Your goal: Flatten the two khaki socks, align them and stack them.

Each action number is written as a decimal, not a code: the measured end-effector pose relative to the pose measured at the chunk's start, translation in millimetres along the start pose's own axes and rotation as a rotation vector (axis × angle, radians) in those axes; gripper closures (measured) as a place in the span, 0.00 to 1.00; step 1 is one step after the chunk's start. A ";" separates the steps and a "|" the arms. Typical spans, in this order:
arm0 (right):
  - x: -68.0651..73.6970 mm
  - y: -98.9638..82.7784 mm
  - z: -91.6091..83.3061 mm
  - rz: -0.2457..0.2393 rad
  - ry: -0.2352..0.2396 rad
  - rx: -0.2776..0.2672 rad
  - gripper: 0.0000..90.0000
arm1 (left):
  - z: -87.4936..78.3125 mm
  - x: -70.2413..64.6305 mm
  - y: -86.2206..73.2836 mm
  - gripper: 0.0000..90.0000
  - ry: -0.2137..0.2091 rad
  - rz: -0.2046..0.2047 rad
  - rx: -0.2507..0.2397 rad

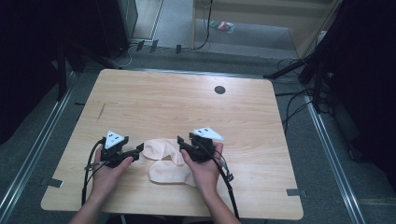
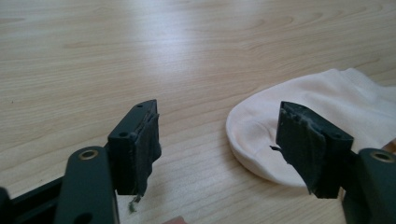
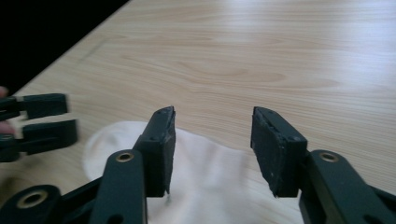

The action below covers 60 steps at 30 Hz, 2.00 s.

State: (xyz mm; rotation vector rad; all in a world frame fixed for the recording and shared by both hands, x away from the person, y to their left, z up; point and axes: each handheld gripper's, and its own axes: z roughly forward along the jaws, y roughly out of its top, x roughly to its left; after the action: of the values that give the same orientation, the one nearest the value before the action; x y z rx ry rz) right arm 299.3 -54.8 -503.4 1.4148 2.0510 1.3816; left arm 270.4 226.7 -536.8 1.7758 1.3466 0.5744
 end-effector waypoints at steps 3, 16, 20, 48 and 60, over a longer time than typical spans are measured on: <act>-19.8 -2.7 -6.9 0.036 -0.031 0.046 0.60 | 2.1 0.2 -0.4 0.41 -0.011 0.006 0.021; -22.1 -34.1 12.3 -0.013 -0.041 0.208 0.66 | 18.4 -9.0 -5.1 0.64 -0.009 0.018 0.115; -18.6 -35.2 12.7 -0.062 -0.069 0.210 0.75 | 20.2 -10.6 -4.6 0.75 -0.002 0.030 0.110; -24.5 -7.1 -40.8 -0.060 0.027 0.078 0.99 | -32.8 -11.6 5.2 1.00 -0.150 0.021 -0.040; -34.1 -30.5 -79.8 -0.088 0.024 0.128 1.00 | -56.3 -23.1 -13.8 1.00 -0.220 0.056 -0.017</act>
State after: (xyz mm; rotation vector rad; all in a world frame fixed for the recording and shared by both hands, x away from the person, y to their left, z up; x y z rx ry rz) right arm 244.2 -128.3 -498.0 1.3454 2.2244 1.2582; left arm 212.4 224.9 -513.8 1.8107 1.1413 0.4056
